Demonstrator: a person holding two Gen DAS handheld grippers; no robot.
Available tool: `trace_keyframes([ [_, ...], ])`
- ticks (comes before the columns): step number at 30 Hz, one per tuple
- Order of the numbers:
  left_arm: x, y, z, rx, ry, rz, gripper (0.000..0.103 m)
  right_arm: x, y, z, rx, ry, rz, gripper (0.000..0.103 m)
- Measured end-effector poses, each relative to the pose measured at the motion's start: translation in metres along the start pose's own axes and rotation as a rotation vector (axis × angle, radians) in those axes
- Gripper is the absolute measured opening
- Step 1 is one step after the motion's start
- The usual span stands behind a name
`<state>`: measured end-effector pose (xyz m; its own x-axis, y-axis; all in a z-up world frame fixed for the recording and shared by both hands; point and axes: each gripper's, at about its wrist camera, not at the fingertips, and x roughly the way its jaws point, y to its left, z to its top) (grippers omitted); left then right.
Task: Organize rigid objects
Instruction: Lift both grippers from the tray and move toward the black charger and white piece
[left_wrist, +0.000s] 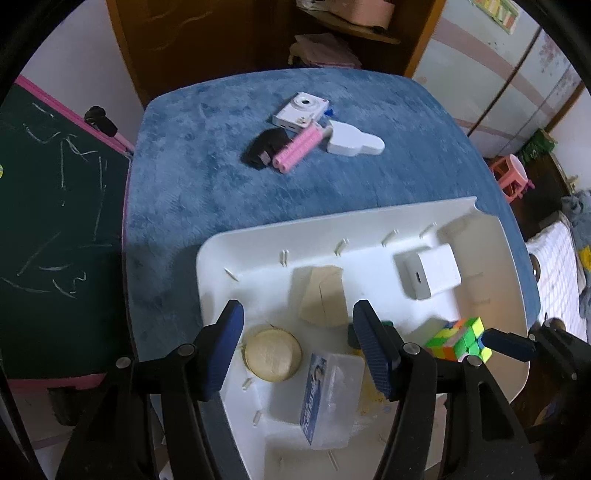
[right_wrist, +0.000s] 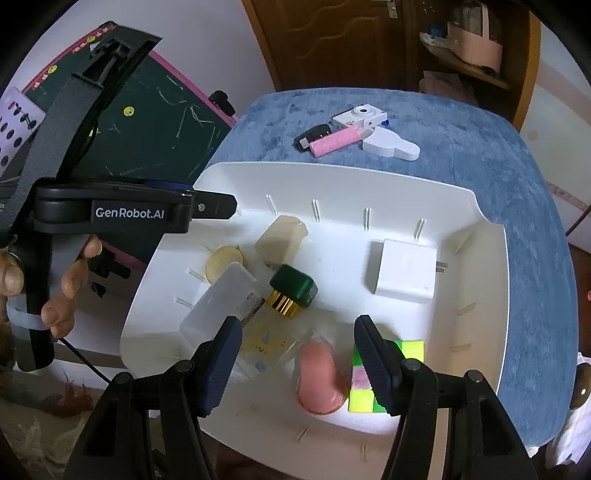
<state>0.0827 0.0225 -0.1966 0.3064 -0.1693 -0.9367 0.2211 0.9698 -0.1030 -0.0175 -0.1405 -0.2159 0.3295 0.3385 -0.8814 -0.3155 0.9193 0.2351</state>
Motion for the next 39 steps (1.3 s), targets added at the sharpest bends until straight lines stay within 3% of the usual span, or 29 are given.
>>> trace_keyframes([
  [13,-0.004,0.022,0.053,-0.009,-0.044,0.054,0.066,-0.027,-0.030,0.056,-0.018,-0.078,0.016,0.064],
  [22,0.023,0.036,0.111,0.016,0.057,-0.018,0.066,-0.036,-0.056,0.133,-0.189,-0.135,-0.057,0.070],
  [32,0.085,0.057,0.155,-0.006,0.184,-0.029,0.066,0.028,-0.090,0.211,-0.323,-0.053,-0.051,0.070],
  [39,0.127,0.071,0.167,-0.017,0.251,-0.032,0.066,0.094,-0.109,0.229,-0.388,0.044,-0.040,0.070],
])
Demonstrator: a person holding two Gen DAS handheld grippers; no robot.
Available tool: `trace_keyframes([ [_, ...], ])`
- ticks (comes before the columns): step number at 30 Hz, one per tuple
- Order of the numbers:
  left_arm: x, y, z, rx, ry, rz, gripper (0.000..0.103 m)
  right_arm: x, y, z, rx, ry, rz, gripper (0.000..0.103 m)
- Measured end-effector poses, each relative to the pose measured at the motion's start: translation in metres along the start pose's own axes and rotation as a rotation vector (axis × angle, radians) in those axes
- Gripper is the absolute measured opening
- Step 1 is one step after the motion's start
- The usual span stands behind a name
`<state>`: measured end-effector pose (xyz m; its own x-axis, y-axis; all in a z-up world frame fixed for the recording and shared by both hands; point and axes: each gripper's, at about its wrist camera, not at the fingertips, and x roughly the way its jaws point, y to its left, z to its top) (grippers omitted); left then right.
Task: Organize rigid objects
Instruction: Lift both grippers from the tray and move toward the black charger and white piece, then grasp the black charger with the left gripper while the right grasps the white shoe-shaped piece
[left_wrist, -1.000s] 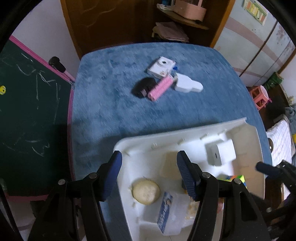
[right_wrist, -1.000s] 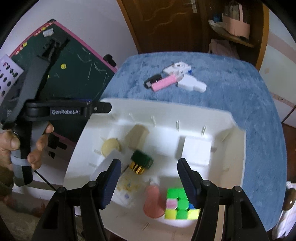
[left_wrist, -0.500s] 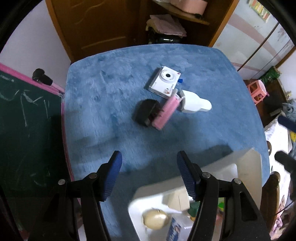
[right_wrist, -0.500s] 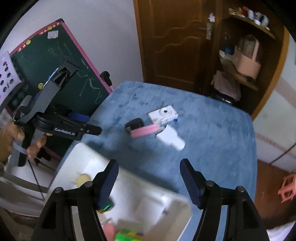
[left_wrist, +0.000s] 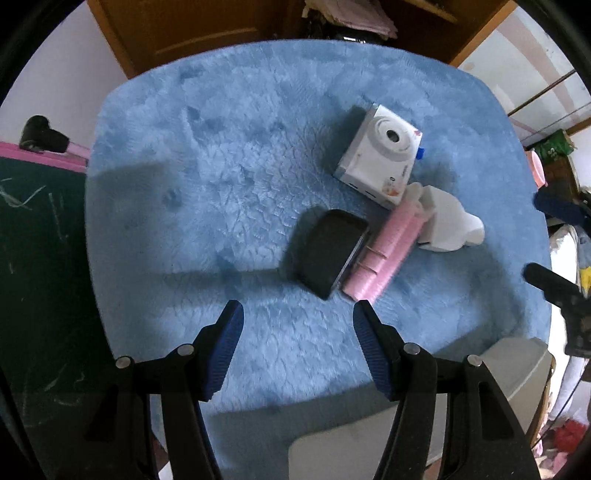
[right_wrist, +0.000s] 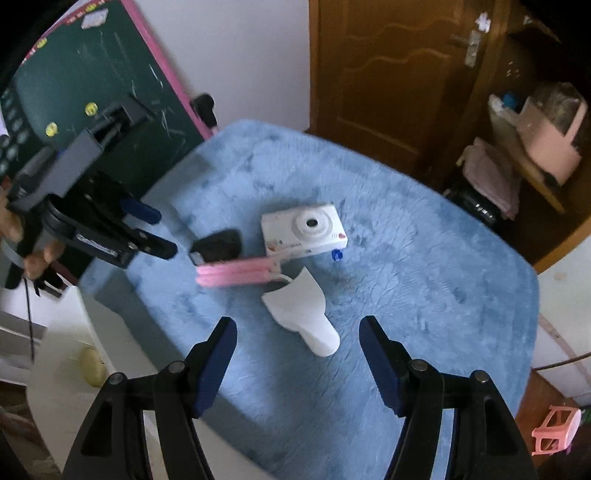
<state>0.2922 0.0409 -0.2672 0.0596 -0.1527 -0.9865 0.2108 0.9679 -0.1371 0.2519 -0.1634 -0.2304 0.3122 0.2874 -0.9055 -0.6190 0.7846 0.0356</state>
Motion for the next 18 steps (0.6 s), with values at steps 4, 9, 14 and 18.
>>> trace_keyframes([
  [4,0.013,0.001,0.005,0.013,0.016,0.005,0.066,0.031,-0.004,-0.004,-0.032,0.044,0.016,0.070],
  [9,0.026,0.005,0.008,0.006,0.028,-0.009,0.066,0.057,-0.003,-0.009,-0.078,0.076,0.022,0.070],
  [14,0.034,0.010,0.007,0.010,0.024,-0.015,0.066,0.075,-0.001,-0.012,-0.098,0.093,0.037,0.070],
  [18,0.040,0.015,0.009,0.000,0.031,-0.017,0.066,0.086,-0.001,-0.012,-0.113,0.100,0.038,0.070],
])
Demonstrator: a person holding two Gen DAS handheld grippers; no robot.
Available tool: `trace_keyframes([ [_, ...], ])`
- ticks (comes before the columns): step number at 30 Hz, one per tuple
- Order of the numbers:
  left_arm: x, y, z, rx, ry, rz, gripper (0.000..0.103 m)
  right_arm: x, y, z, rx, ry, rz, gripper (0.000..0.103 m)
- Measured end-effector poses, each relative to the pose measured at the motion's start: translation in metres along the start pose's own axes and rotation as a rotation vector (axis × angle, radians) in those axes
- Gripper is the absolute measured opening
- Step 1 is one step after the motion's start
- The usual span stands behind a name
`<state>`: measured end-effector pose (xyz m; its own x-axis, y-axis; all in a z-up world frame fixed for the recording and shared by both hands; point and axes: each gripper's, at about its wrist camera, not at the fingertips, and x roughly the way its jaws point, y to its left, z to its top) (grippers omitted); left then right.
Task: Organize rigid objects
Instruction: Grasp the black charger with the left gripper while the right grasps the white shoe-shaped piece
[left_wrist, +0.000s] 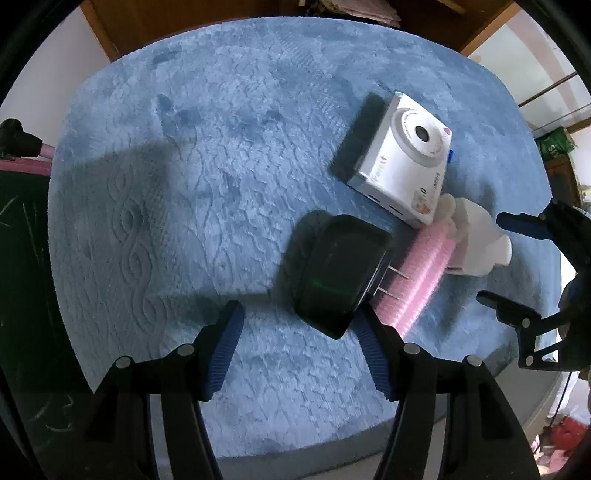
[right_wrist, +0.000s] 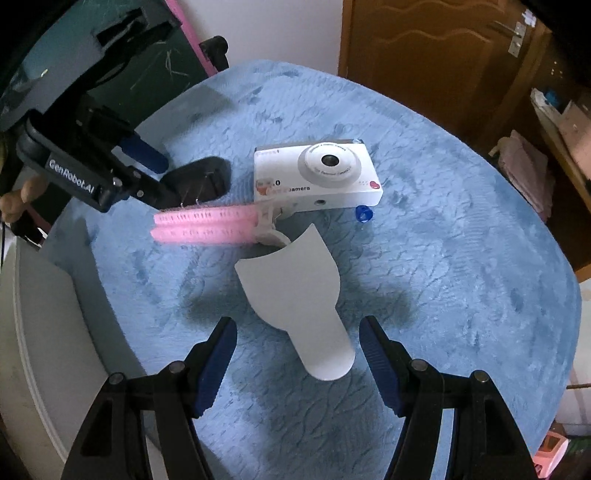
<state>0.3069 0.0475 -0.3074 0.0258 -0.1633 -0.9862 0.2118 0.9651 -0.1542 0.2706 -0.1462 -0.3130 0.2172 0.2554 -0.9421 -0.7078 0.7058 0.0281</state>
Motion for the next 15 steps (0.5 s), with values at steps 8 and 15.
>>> trace_keyframes([
  [8,0.007,-0.008,0.008,0.042,-0.023,0.039,0.066,0.014,-0.004,0.010,0.005,-0.011,0.013,0.070],
  [15,0.009,-0.025,0.017,0.108,-0.043,0.088,0.066,0.023,0.003,0.015,-0.029,-0.028,-0.002,0.070],
])
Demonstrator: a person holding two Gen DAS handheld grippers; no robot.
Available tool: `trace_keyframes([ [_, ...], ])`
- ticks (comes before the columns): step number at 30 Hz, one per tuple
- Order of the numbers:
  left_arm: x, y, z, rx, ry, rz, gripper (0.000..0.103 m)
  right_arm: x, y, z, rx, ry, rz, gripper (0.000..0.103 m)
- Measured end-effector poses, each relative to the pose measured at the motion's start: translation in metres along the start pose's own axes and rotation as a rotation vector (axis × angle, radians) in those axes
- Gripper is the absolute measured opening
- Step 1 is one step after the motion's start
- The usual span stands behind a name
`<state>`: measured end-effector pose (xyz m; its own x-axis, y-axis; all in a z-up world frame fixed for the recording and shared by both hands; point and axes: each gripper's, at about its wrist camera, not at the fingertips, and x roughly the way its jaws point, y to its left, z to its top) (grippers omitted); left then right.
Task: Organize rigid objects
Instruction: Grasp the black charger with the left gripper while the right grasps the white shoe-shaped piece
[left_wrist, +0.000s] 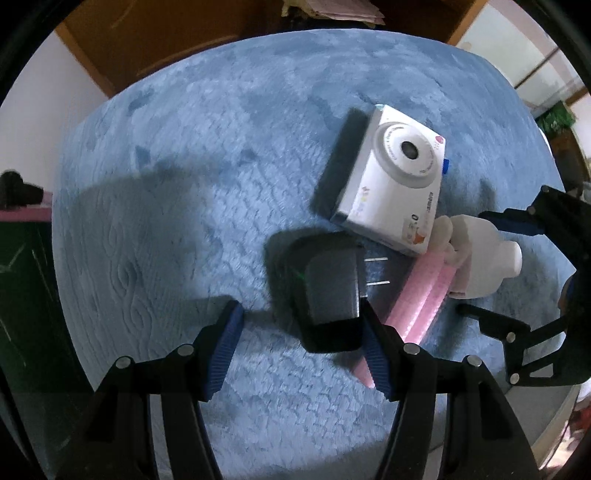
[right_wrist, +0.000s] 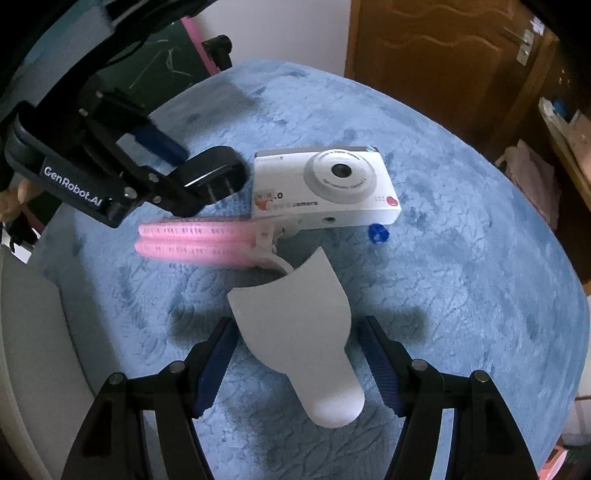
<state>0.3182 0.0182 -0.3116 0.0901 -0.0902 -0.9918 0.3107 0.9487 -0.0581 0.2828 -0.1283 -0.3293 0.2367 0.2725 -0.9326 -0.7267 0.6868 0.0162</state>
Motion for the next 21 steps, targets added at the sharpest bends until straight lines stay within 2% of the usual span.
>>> trace_keyframes([
  [5,0.005,-0.013,0.016,-0.003,-0.014,0.013,0.066,0.001,-0.001,-0.001,0.008,-0.019,0.007,0.069],
  [9,0.008,-0.023,0.033,-0.008,-0.030,0.029,0.065,-0.003,-0.002,-0.007,0.013,-0.042,0.004,0.058],
  [11,0.006,-0.026,0.033,0.006,-0.047,0.045,0.055,-0.005,-0.002,-0.008,0.019,-0.051,0.003,0.057],
  [12,0.001,-0.031,0.030,0.016,-0.060,0.041,0.046,-0.005,-0.002,-0.009,0.023,-0.055,0.001,0.057],
  [21,-0.021,-0.037,0.013,-0.029,-0.119,0.040,0.045,-0.021,0.002,-0.018,0.053,-0.088,-0.006,0.057],
])
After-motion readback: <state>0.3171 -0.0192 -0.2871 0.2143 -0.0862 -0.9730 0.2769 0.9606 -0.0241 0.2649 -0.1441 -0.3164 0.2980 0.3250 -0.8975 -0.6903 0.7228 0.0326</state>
